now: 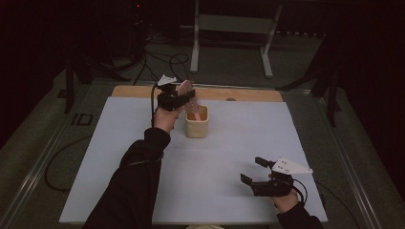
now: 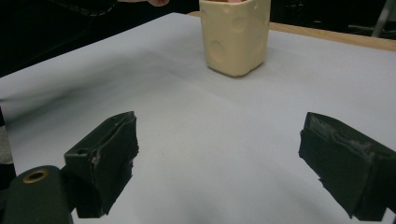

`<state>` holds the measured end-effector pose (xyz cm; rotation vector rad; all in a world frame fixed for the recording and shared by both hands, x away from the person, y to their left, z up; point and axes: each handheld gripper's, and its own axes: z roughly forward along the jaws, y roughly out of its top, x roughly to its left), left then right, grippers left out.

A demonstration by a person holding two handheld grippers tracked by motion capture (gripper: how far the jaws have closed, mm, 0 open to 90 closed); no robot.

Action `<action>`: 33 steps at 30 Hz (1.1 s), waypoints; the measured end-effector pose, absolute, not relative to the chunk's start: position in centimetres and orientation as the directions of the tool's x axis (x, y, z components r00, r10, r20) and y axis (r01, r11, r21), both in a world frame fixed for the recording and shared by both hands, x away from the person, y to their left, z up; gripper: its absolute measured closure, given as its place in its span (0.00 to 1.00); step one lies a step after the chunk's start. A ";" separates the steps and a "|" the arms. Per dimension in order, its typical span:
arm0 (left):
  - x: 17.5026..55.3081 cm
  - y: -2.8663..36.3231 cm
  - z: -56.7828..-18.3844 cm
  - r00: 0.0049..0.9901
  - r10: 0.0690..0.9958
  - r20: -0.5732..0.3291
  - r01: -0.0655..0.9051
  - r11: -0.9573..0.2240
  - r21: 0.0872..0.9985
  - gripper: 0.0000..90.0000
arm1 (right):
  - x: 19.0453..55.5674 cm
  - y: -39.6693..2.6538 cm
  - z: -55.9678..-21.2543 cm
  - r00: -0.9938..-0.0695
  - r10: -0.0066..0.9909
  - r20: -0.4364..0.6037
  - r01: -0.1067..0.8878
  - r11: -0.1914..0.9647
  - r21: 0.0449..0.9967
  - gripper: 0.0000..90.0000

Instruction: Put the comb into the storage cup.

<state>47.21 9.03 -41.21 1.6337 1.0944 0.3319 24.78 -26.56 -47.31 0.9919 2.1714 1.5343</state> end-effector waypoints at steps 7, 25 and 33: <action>47.3 9.3 -41.4 0.537 0.784 -0.312 0.482 0.018 0.876 0.72 | 24.8 -26.6 -47.3 -0.716 0.684 0.139 0.359 0.191 0.913 0.12; 47.6 10.4 -41.7 0.501 0.793 -0.347 0.519 0.046 0.854 0.67 | 24.8 -26.5 -47.3 -0.717 0.682 0.144 0.361 0.187 0.914 0.12; 47.7 10.5 -41.5 0.473 0.809 -0.350 0.545 0.043 0.837 0.51 | 24.8 -26.5 -47.3 -0.719 0.680 0.145 0.362 0.189 0.913 0.12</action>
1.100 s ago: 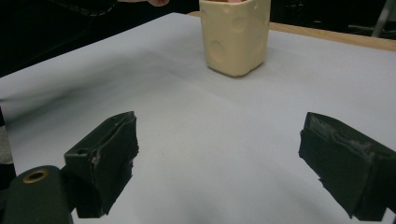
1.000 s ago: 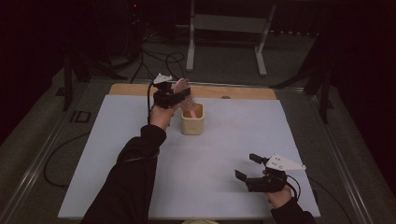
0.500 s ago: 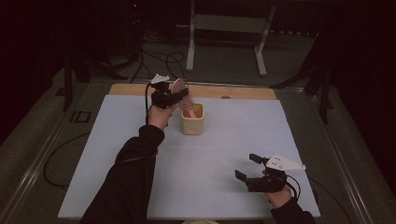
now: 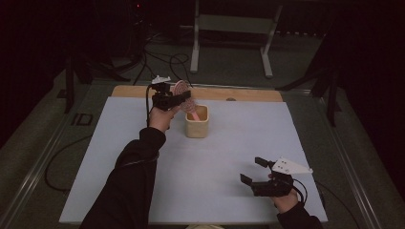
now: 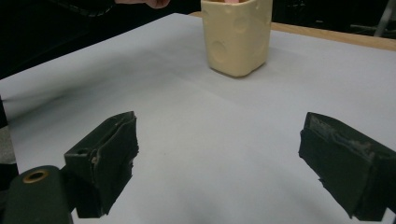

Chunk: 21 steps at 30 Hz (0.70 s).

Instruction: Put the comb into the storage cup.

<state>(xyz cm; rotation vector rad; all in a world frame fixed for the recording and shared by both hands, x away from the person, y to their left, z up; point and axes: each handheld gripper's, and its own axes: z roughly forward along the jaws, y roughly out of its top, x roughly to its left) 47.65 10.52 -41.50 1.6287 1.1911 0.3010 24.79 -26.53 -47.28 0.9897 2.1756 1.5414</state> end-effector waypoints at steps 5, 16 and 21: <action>47.6 10.6 -41.4 0.462 0.820 -0.338 0.556 0.029 0.831 0.36 | 24.8 -26.5 -47.3 -0.719 0.679 0.145 0.362 0.190 0.913 0.12; 46.9 11.1 -40.6 0.522 0.796 -0.306 0.533 -0.025 0.846 0.17 | 24.9 -26.6 -47.3 -0.716 0.682 0.149 0.363 0.182 0.914 0.12; 46.6 11.4 -40.1 0.555 0.776 -0.298 0.525 -0.050 0.850 0.10 | 24.9 -26.6 -47.3 -0.716 0.683 0.148 0.363 0.182 0.914 0.12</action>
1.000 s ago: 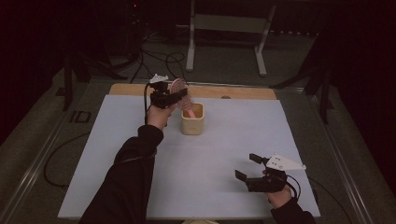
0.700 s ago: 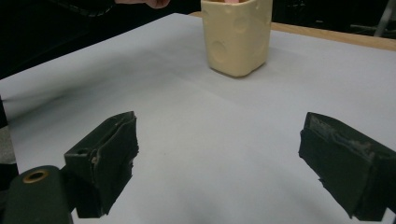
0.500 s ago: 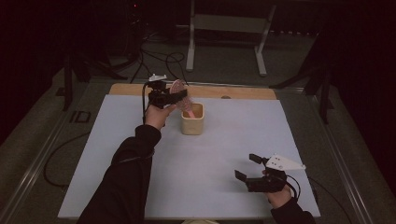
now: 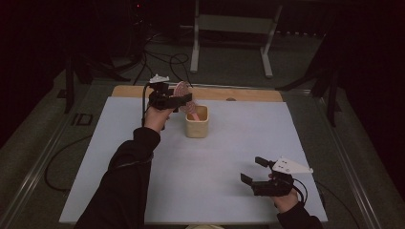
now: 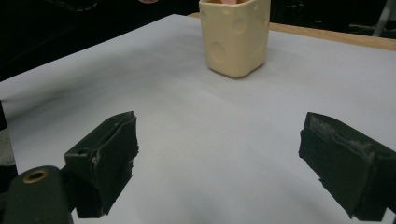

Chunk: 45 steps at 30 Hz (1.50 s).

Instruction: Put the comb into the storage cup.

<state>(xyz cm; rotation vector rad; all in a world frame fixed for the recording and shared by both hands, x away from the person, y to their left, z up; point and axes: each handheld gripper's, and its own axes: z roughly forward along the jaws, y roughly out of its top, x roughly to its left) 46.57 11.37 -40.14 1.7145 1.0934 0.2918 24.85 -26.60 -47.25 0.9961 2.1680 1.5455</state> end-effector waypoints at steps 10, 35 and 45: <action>45.9 11.8 -39.6 0.560 0.788 -0.255 0.520 -0.095 0.849 0.00 | 24.8 -26.6 -47.2 -0.714 0.684 0.149 0.362 0.179 0.915 0.12; 44.3 12.4 -39.2 0.637 0.748 -0.185 0.485 -0.202 0.851 0.00 | 24.9 -26.7 -47.3 -0.711 0.685 0.158 0.371 0.175 0.912 0.12; 43.3 13.0 -39.1 0.664 0.729 -0.166 0.462 -0.225 0.858 0.00 | 24.9 -26.6 -47.2 -0.711 0.685 0.156 0.369 0.175 0.913 0.12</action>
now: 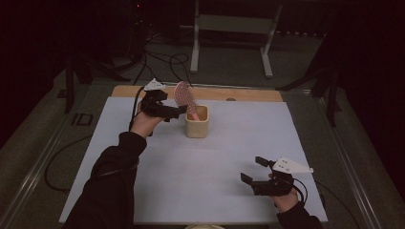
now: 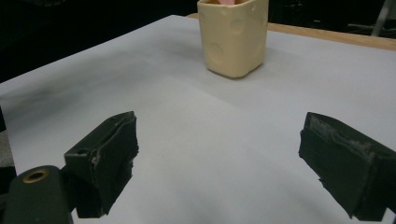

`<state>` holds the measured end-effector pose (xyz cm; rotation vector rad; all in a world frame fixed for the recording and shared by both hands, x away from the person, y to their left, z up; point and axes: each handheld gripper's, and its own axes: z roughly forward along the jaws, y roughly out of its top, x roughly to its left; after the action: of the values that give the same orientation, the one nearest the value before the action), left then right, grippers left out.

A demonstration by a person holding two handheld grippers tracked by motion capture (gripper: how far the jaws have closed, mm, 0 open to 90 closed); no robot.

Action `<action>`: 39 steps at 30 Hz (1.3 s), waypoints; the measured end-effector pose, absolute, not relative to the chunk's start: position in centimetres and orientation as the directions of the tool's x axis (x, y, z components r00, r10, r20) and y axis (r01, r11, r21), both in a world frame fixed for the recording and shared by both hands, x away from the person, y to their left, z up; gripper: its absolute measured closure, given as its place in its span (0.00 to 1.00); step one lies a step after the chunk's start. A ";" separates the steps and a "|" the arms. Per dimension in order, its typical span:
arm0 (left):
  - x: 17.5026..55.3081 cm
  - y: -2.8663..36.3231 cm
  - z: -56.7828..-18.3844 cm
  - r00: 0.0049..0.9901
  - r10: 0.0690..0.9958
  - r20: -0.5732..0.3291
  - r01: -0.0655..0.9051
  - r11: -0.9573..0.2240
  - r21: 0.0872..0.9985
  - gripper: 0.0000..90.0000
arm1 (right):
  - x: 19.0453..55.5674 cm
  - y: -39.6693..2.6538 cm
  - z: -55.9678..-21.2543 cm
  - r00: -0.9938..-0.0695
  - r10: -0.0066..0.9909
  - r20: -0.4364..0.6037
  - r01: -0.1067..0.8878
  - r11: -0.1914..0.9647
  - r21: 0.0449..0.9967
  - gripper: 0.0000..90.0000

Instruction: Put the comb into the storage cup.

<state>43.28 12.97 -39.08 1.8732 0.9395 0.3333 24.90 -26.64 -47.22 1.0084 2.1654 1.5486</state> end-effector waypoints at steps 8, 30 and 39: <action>42.0 13.8 -39.1 0.682 0.712 -0.167 0.458 -0.238 0.857 0.00 | 24.9 -26.5 -47.1 -0.712 0.684 0.156 0.367 0.174 0.914 0.12; 38.0 16.0 -40.4 0.734 0.660 -0.158 0.426 -0.266 0.865 0.00 | 24.9 -26.5 -47.1 -0.711 0.685 0.159 0.370 0.172 0.913 0.12; 36.4 17.2 -41.4 0.743 0.651 -0.155 0.424 -0.279 0.862 0.00 | 24.9 -26.5 -47.1 -0.711 0.686 0.157 0.369 0.173 0.913 0.12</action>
<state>36.41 17.18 -41.36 1.9181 0.8227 0.2777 24.92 -26.49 -47.10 1.0101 2.1634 1.5504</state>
